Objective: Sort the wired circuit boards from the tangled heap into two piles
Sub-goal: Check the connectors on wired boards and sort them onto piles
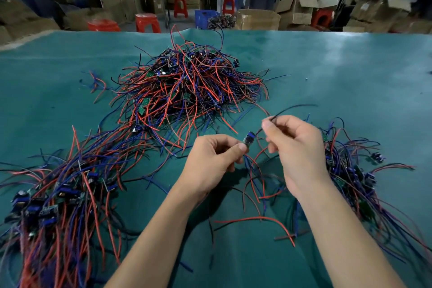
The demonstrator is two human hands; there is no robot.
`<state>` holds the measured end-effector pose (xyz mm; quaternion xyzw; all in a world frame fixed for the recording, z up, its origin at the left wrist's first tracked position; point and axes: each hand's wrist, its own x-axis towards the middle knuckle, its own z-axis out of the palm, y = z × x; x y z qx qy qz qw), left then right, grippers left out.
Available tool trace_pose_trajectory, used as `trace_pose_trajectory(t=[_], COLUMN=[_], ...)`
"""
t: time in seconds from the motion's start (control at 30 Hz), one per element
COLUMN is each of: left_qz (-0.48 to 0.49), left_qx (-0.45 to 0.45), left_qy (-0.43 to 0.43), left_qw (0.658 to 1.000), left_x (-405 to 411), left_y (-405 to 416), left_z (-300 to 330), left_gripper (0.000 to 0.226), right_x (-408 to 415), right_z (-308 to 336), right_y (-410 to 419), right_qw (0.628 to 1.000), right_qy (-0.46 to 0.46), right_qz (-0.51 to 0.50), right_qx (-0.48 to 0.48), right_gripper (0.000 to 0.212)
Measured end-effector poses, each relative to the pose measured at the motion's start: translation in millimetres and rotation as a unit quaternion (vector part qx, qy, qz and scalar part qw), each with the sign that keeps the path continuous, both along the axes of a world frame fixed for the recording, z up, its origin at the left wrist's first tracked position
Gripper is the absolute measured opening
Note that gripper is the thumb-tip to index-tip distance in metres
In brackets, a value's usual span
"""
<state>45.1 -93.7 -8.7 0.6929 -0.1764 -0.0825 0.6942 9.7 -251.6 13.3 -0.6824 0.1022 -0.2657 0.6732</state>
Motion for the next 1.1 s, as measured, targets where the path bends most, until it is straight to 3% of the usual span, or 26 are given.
trace_pose_trajectory(t=[0.17,0.3,0.37,0.43,0.5,0.53,0.73,0.93,1.03,1.07,1.1], left_qz=[-0.002,0.097,0.139,0.135,0.084,0.048,-0.013,-0.006,0.049,0.066,0.085], left_qx=[-0.016,-0.03,-0.057,-0.088,-0.1,-0.093,-0.022,0.088,0.124,0.119,0.118], left_qy=[0.005,-0.004,0.004,0.007,-0.007,-0.02,-0.027,-0.071,-0.078,-0.074,-0.074], left_qw=[1.0,0.995,0.989,0.987,0.991,0.994,0.999,0.994,0.988,0.988,0.987], left_x=[-1,4,7,7,4,1,-4,-4,-3,-3,-4], left_y=[-3,-2,0,2,0,-1,-6,-8,-7,-7,-6], left_z=[0,-3,-3,-1,1,2,4,3,1,2,3], left_gripper=[0.016,0.016,0.014,0.013,0.011,0.009,0.008,0.012,0.01,0.01,0.01], right_x=[-1,-3,-2,-3,-5,-6,-10,-32,-48,-51,-51], right_z=[8,10,9,8,3,1,10,48,68,70,71], right_y=[-28,-43,-36,-18,4,13,6,-58,-86,-92,-98], right_qw=[0.978,0.941,0.958,0.993,0.992,0.985,0.991,0.989,0.98,0.958,0.913], right_qy=[-0.1,-0.126,-0.078,0.015,0.097,0.107,0.016,-0.033,0.056,0.122,0.201], right_qz=[-0.183,-0.311,-0.272,-0.113,0.044,0.074,0.009,-0.089,-0.086,-0.079,-0.077], right_qx=[0.014,0.041,0.047,0.014,-0.071,-0.109,-0.136,-0.115,-0.172,-0.247,-0.347], right_gripper=[0.017,0.009,0.012,0.017,0.027,0.034,0.01,0.013,0.015,0.018,0.029])
